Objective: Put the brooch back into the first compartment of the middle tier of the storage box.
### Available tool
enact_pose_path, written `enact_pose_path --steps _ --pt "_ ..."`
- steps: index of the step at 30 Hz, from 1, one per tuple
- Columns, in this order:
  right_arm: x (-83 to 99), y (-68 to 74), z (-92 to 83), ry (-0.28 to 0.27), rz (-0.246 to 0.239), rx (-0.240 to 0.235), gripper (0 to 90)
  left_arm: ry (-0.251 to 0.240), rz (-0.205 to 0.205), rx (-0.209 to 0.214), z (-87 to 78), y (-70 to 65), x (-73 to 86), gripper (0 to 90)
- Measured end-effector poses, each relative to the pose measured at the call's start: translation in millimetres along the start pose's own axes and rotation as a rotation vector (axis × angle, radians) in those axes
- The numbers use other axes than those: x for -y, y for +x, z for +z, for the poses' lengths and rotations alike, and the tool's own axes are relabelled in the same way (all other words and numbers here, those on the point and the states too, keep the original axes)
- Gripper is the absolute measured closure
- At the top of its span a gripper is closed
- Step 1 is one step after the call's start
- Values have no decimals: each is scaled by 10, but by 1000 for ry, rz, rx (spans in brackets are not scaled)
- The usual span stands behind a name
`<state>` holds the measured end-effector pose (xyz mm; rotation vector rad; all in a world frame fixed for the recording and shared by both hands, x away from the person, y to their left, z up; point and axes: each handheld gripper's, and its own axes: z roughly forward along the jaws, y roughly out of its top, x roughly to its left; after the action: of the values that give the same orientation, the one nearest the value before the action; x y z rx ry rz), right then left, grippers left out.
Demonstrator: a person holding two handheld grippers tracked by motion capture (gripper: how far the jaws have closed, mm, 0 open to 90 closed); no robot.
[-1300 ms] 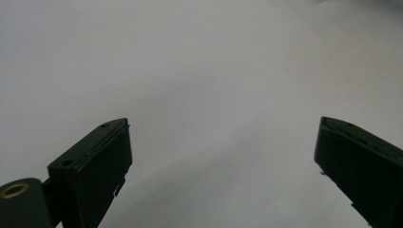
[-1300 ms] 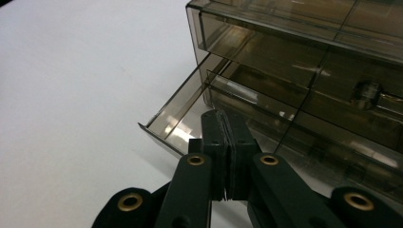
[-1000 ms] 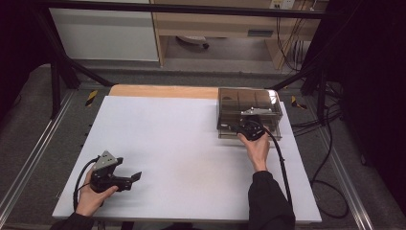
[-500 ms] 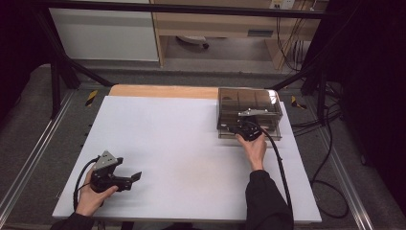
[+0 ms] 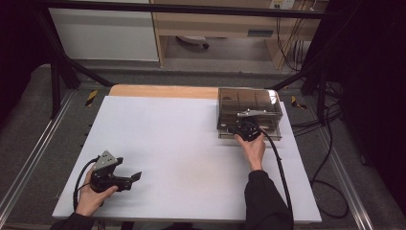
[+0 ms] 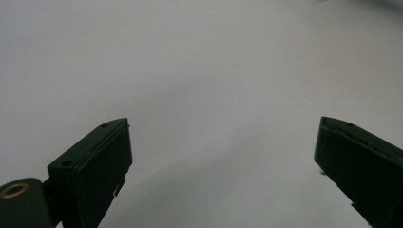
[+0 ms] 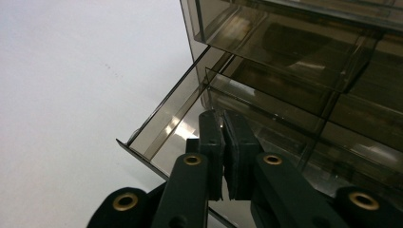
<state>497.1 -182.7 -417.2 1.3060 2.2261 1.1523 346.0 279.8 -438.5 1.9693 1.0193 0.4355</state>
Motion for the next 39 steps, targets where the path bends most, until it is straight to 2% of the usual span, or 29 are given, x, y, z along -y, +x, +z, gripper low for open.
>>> enact_pose_path --steps 8,14,20,23,29,33,36,39 --pt "-37 -12 -102 -28 -7 18 802 -1 -1 0 -1 0 -1 49" --pt "-72 18 -221 -46 -26 25 712 -1 -2 -1 -1 0 -1 49" --pt "-91 53 -331 -51 -30 26 551 1 0 -1 2 -2 -1 49" --pt "-95 77 -379 -58 -23 26 430 0 0 -2 0 -1 -1 49" --pt "-106 154 -474 -54 -41 32 215 0 0 -2 0 -2 -1 49" --pt "-98 198 -535 -41 -54 38 145 -1 0 -3 -2 -3 -2 50" --pt "-56 237 -601 -66 -52 57 112 -1 -1 -2 -2 -3 -2 49" --pt "-10 243 -649 -54 -46 47 59 0 0 -2 1 -5 -2 49"
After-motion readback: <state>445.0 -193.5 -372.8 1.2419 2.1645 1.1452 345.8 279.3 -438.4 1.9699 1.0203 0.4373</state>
